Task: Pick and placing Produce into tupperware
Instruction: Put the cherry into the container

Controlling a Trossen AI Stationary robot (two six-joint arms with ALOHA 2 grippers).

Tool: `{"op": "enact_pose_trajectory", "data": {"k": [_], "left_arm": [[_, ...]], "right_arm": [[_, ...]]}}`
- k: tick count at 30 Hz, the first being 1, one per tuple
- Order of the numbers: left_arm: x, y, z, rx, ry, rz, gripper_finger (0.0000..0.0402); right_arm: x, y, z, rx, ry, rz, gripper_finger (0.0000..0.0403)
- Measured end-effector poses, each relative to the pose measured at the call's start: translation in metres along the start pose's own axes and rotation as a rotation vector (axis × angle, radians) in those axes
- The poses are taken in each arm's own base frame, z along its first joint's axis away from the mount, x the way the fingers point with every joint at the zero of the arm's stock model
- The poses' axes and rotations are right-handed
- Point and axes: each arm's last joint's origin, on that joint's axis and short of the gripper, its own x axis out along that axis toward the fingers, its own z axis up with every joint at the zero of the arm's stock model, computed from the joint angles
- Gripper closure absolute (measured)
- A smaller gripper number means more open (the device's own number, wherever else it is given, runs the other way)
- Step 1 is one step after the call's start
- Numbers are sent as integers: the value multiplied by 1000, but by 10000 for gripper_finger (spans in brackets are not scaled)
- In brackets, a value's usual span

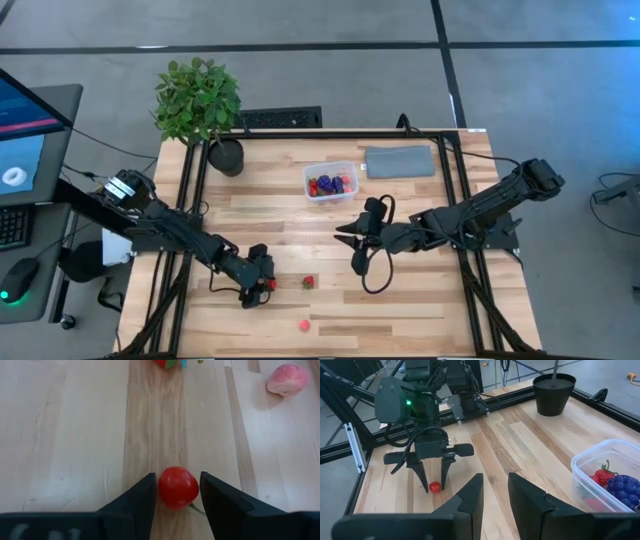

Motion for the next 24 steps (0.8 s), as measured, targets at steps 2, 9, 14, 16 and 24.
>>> {"op": "enact_pose_trajectory", "data": {"k": [2, 9, 14, 16, 24], "left_arm": [[0, 0, 0, 0, 0, 2, 260], [0, 0, -1, -1, 3, 4, 283], [0, 0, -1, -4, 4, 5, 289], [0, 0, -1, -7, 4, 4, 289], [-5, 1, 3, -15, -47, 34, 291]], "right_arm": [[0, 0, 0, 0, 0, 0, 290], [0, 0, 0, 0, 0, 0, 290], [0, 0, 0, 0, 0, 0, 290], [0, 0, 0, 2, 0, 0, 290], [0, 0, 0, 8, 0, 0, 290]]}}
